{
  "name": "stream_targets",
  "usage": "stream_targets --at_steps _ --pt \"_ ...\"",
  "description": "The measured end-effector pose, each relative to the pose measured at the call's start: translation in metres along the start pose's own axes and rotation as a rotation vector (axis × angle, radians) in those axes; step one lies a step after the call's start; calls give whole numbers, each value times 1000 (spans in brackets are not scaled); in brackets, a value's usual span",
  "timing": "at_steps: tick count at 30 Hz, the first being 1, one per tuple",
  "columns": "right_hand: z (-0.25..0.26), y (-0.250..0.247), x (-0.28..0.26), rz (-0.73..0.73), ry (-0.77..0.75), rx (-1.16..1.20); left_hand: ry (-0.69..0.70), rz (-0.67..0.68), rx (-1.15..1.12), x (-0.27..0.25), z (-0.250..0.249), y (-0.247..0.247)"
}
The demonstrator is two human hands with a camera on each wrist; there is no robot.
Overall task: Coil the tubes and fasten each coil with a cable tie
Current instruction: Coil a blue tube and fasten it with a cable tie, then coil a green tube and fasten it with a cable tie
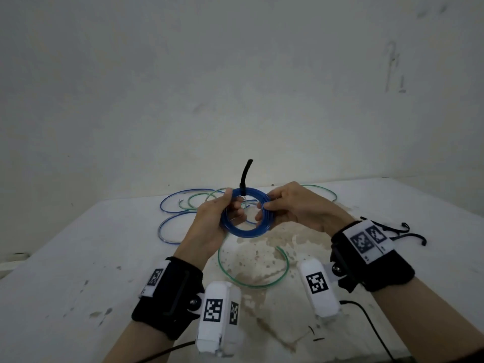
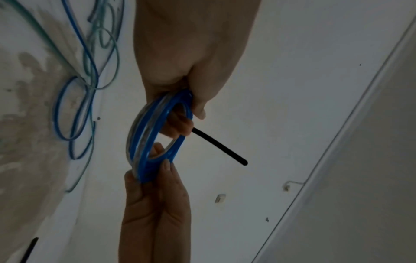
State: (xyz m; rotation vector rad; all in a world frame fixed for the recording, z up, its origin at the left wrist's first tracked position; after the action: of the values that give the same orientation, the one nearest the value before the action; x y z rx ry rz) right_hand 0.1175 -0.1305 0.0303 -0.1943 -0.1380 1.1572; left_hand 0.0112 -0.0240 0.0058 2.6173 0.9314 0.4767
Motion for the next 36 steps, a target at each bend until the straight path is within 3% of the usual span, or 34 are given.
stream_targets --at_steps 5,10,11,15,17,18,21,25,31,36 --pt "-15 -35 12 -148 60 150 -117 106 307 0 8 -7" --pt "-52 -123 16 -558 122 358 -127 151 567 -6 -1 -19" --pt "-59 -143 14 -628 129 270 -127 175 626 -7 -3 -21" --pt "-86 -212 2 -751 415 -514 -178 272 1019 -8 2 -38" --pt "-102 -237 1 -829 444 -623 -214 339 1217 -5 8 -49" --pt "-107 -244 0 -856 462 -559 -252 375 1315 -5 13 -55" --pt "-118 -255 2 -844 538 -699 -399 501 1644 -7 26 -72" --pt "-131 -268 10 -828 683 -838 -563 653 1870 -12 43 -88" --pt "-148 -275 28 -746 713 -947 -596 777 1959 -22 55 -88" --pt "-142 -266 25 -599 714 -1220 -662 831 1983 -26 59 -87"
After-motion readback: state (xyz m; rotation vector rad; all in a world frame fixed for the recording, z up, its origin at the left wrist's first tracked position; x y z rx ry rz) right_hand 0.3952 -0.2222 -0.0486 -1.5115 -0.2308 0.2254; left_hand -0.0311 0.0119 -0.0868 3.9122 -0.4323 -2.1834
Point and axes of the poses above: each hand's wrist, its own x-axis towards the middle knuckle, its own y-axis out of the palm, z = x × y, the point moved 5 cm from there along x, towards the middle knuckle, and after that the axes turned 4 degrees about y, right-handed, at the moved point
